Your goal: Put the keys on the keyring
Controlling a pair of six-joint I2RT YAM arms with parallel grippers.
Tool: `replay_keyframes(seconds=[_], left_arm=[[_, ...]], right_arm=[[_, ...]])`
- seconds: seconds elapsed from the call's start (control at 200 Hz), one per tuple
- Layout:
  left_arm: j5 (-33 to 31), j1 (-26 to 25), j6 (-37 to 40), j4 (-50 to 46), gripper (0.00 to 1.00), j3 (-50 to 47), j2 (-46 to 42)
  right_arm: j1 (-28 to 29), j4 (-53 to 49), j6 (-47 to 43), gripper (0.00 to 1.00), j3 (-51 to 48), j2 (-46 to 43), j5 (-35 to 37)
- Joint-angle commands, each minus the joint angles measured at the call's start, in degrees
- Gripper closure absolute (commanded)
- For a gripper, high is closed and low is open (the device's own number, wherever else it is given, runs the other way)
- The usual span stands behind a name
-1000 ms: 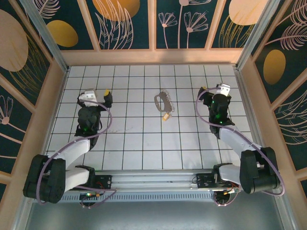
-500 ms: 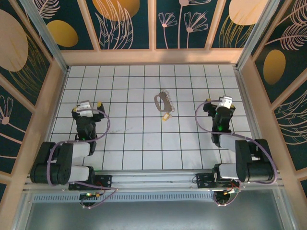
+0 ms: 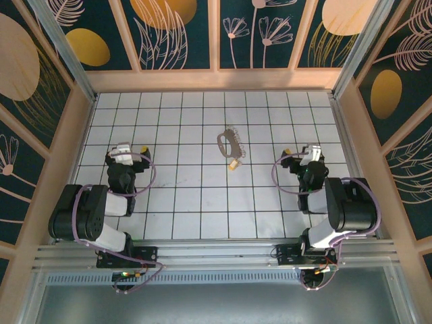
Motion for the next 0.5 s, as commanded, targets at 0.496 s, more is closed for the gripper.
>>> replay_keyframes(seconds=[0.496], left_arm=[[-0.7,1.0,-1.5,0.3,0.01,1.9,0.4]], right_arm=[[-1.2,1.0,1.5,0.01,2.6,0.2,-1.9]])
